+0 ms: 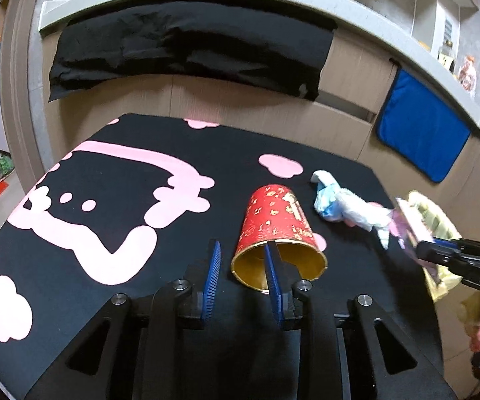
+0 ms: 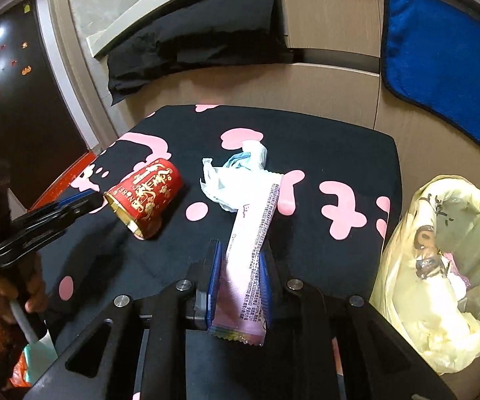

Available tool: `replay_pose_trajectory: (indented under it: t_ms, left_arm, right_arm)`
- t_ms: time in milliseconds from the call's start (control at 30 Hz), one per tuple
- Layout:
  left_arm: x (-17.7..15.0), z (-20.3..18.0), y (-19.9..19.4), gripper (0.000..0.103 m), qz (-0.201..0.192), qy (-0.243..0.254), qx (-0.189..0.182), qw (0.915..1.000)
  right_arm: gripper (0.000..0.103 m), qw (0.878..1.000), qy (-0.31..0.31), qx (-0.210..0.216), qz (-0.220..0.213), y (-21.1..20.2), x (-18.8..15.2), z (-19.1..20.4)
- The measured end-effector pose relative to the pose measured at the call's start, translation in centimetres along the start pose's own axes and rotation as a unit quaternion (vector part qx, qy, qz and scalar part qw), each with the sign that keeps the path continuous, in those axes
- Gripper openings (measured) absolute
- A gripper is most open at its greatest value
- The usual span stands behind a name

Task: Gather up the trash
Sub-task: 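Grasp the white-and-pink paper strip with the right tool, then grasp the red paper cup by its rim with the left tool and lift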

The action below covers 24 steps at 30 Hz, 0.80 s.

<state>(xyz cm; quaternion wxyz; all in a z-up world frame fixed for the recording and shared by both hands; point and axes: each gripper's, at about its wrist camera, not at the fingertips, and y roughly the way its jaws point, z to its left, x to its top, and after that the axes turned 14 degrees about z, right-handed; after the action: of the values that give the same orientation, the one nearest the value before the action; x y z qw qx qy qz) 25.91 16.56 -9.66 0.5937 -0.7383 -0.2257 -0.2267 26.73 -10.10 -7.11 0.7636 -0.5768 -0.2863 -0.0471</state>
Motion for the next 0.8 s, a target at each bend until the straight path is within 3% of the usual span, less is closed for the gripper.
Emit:
replay_pose_trajectory:
  t_ms: [400, 433, 500, 567, 800]
  left_arm:
    - [1.9, -0.2, 2.9, 0.027, 0.035, -0.046, -0.021, 0.9981]
    - [2.0, -0.3, 3.0, 0.026, 0.037, -0.048, -0.024, 0.9979]
    - [2.2, -0.4, 2.9, 0.009, 0.039, -0.052, -0.026, 0.9976]
    - [2.2, -0.8, 2.6, 0.004, 0.035, -0.052, -0.020, 0.9978]
    - [2.2, -3.1, -0.6, 0.003, 0.012, -0.037, -0.016, 0.9991]
  right_arm:
    - [0.020, 0.999, 0.025, 0.029, 0.017, 0.6, -2.3, -0.8]
    - [0.020, 0.999, 0.027, 0.029, 0.017, 0.6, -2.5, -0.9]
    - [0.020, 0.999, 0.031, 0.032, 0.015, 0.5, -2.8, -1.0]
    - [0.020, 0.999, 0.034, 0.033, 0.010, 0.2, -3.0, -1.0]
    - [0.020, 0.999, 0.040, 0.025, -0.021, -1.9, -3.7, -1.4]
